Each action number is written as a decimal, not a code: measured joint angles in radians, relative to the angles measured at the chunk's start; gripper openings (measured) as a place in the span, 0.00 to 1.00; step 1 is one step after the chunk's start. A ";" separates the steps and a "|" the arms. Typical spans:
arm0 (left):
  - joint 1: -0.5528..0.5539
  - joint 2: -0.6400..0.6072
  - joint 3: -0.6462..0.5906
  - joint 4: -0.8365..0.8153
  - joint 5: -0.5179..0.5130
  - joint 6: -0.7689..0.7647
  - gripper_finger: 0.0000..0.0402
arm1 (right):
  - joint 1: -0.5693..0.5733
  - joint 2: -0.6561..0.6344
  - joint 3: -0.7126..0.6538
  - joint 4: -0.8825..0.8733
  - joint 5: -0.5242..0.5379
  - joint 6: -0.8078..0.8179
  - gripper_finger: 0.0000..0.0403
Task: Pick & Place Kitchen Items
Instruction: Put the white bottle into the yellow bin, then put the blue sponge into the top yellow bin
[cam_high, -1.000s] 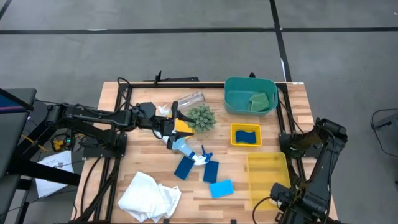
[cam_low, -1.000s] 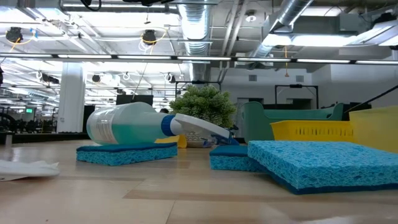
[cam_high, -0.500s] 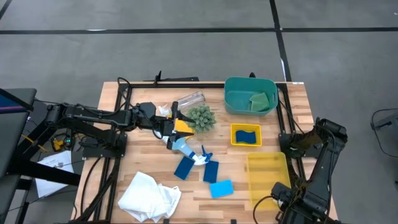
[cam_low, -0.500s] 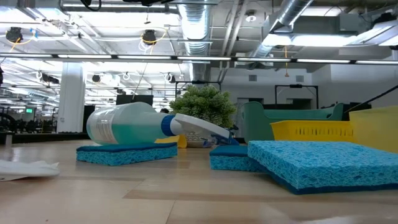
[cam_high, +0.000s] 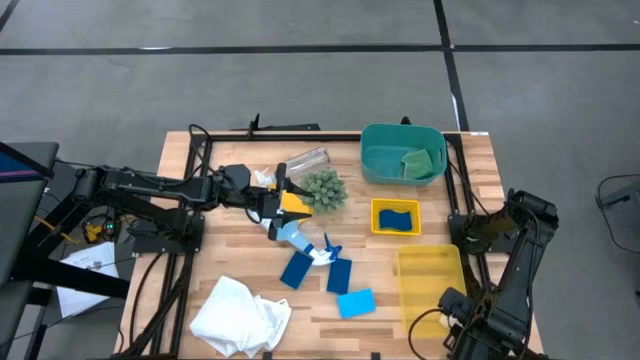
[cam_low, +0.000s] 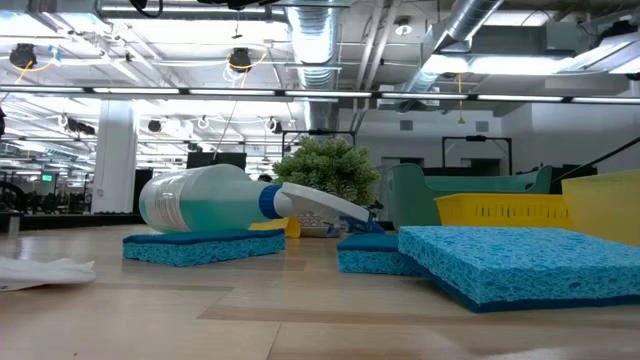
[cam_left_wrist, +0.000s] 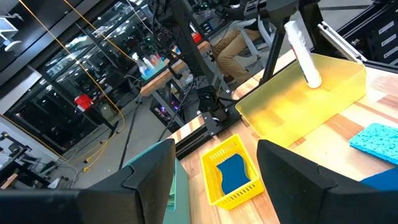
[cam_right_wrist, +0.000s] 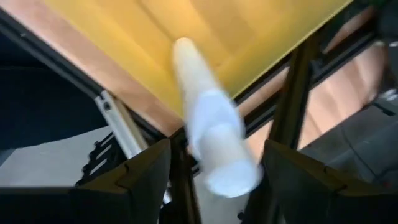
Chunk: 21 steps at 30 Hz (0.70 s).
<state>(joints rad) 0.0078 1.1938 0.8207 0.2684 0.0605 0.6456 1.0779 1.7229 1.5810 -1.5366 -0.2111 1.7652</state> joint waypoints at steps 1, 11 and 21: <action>0.000 0.000 0.000 0.000 0.000 0.000 0.55 | 0.000 0.000 0.000 -0.013 0.000 -0.001 0.61; 0.000 0.000 0.000 0.000 0.000 0.000 0.55 | 0.000 -0.011 0.002 -0.035 0.035 -0.018 0.62; 0.000 0.000 0.000 0.000 0.000 0.000 0.55 | 0.000 -0.078 0.001 -0.036 0.387 -0.022 0.62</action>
<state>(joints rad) 0.0076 1.1938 0.8207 0.2684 0.0605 0.6456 1.0775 1.6449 1.5822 -1.5721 0.1759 1.7430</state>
